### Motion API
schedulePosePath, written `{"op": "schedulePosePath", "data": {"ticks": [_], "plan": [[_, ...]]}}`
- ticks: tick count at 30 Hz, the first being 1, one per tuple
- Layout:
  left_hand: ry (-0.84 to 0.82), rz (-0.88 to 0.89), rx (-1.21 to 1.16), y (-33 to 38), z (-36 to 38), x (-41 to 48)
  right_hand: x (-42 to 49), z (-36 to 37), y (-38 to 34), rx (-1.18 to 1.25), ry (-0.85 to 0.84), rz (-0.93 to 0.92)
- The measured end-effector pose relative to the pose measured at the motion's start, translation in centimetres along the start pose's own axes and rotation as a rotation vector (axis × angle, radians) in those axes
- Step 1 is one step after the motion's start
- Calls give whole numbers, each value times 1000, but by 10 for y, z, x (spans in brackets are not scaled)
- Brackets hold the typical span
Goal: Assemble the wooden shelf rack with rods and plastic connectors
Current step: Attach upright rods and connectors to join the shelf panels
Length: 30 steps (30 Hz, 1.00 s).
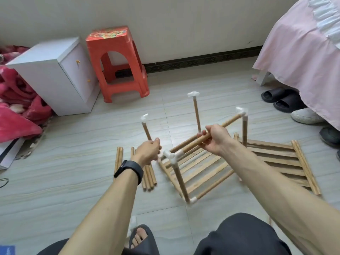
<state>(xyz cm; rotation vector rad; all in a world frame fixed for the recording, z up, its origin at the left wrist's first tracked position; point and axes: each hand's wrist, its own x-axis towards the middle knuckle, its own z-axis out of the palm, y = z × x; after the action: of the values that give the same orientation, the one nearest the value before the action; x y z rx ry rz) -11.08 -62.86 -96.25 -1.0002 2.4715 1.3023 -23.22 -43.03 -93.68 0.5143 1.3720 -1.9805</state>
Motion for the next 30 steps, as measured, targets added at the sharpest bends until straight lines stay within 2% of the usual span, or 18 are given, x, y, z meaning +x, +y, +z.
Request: {"op": "schedulePosePath", "data": {"ticks": [3, 7, 13, 15, 18, 20, 22, 24, 28, 30], "plan": [[173, 100, 231, 5, -20, 9, -5, 9, -37, -194, -2, -54], [274, 116, 124, 15, -29, 11, -16, 19, -70, -428, -4, -89], [272, 193, 125, 35, -22, 2, -35, 31, -87, -723, -16, -159], [305, 200, 147, 37, -23, -2, -42, 32, -93, -919, -16, -232], [389, 253, 238, 38, -28, -9, -53, 31, -106, -1393, -50, -375], [412, 309, 282, 39, -31, -13, -55, 31, -110, -1601, -95, -491], [351, 289, 306, 38, -34, -13, -54, 32, -108, -1704, -119, -615], [204, 190, 338, 30, -32, -14, -45, 34, -99, -1767, -128, -700], [-264, -74, 632, 1, -8, -21, -7, 30, -76, -1846, -127, -757], [-432, -189, 742, -15, 8, -21, 14, 25, -69, -1826, -128, -751]]}}
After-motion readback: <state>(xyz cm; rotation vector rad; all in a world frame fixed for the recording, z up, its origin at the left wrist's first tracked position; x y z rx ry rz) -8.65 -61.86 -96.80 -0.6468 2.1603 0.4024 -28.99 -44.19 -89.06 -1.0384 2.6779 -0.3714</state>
